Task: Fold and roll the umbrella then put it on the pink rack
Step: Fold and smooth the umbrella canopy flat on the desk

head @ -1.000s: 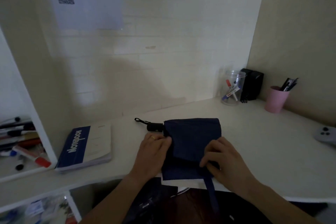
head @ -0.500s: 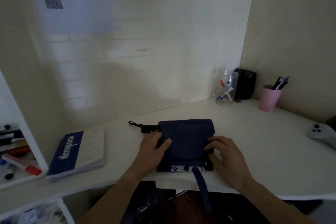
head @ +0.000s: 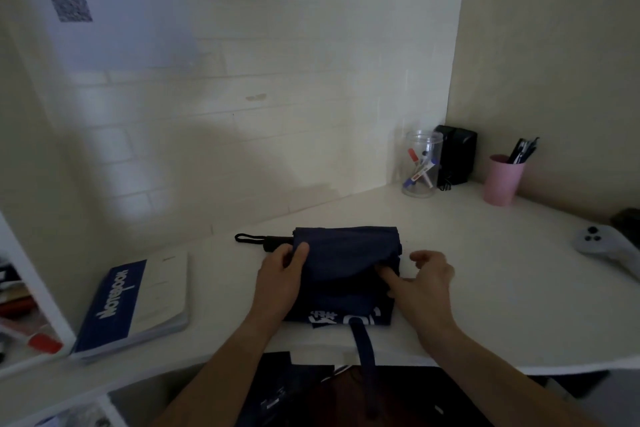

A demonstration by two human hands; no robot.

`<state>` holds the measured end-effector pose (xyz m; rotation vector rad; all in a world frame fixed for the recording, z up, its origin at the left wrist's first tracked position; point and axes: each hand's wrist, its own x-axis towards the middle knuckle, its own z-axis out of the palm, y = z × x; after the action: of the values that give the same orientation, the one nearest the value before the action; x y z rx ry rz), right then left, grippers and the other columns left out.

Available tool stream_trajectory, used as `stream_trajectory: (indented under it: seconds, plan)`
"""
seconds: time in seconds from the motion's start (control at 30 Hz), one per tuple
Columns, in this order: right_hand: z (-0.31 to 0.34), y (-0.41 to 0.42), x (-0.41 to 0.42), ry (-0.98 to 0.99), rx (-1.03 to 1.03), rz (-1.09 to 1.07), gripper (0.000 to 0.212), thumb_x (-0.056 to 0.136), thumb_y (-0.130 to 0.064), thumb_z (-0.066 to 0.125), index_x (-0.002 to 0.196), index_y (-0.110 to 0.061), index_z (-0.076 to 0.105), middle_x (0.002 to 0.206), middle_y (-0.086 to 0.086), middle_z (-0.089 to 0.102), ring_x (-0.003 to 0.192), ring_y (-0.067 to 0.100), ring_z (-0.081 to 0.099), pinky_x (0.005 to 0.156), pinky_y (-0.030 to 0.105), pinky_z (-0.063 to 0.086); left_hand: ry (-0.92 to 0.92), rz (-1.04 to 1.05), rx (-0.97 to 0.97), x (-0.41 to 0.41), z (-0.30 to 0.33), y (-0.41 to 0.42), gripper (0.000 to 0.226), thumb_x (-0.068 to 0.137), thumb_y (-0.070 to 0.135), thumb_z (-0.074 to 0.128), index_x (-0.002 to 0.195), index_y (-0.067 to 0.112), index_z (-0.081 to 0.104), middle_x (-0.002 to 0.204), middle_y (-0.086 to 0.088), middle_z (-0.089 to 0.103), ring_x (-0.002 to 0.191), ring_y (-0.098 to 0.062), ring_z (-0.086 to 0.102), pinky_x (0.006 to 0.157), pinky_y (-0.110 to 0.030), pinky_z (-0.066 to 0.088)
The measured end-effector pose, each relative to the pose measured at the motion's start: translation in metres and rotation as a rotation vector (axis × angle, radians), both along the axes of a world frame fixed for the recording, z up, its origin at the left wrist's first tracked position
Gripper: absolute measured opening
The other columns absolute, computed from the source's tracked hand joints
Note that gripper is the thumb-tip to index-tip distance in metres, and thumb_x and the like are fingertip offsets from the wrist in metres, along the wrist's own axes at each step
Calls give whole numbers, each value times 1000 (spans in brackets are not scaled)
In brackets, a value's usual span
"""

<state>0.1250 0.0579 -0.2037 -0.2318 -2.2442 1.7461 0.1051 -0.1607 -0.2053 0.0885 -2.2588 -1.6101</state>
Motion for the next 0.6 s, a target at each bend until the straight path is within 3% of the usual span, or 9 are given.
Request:
stream_trajectory:
  seconds: [0.07, 0.13, 0.23, 0.43, 0.5, 0.6]
  plan:
    - [4, -5, 4, -108, -48, 27, 64, 73, -41, 85, 112, -18, 41, 110, 2, 54, 86, 17, 64, 68, 28, 53, -16, 11, 25, 1, 1, 0, 42, 101, 41, 56, 70, 14, 51, 67, 4, 54, 62, -11, 51, 60, -28, 38]
    - [4, -6, 8, -136, 52, 84, 57, 75, -36, 85, 109, -17, 44, 99, -5, 58, 82, 3, 56, 60, 18, 44, -40, 6, -22, 3, 0, -2, 38, 102, 39, 55, 70, 20, 50, 69, 6, 55, 63, -8, 51, 59, -25, 38]
    - [4, -6, 11, -109, 194, 103, 44, 74, -37, 85, 101, -20, 55, 94, -10, 61, 80, -2, 55, 58, 15, 40, -62, -7, -50, 4, -5, -5, 37, 102, 42, 53, 77, 15, 56, 78, 0, 63, 72, -14, 58, 63, -26, 43]
    - [1, -12, 15, -145, 50, 166, 66, 69, -35, 89, 116, -25, 44, 100, -1, 68, 90, 19, 69, 68, 26, 54, -47, 8, -134, 8, -5, -5, 36, 102, 44, 52, 85, 13, 60, 84, -1, 66, 73, -12, 60, 60, -20, 42]
    - [0, -9, 14, -144, 85, 172, 62, 71, -25, 87, 115, -24, 44, 93, 5, 71, 85, 20, 70, 63, 25, 52, -16, 34, -223, 11, -7, -7, 36, 103, 43, 51, 84, 13, 58, 80, 0, 65, 69, -10, 58, 55, -14, 40]
    - [-1, 0, 13, -126, 113, 171, 45, 77, -13, 82, 107, -21, 49, 81, 9, 68, 77, 22, 68, 59, 27, 50, 12, 31, -369, 13, -12, -10, 39, 104, 42, 49, 83, 10, 55, 71, -2, 62, 59, -9, 51, 53, -19, 38]
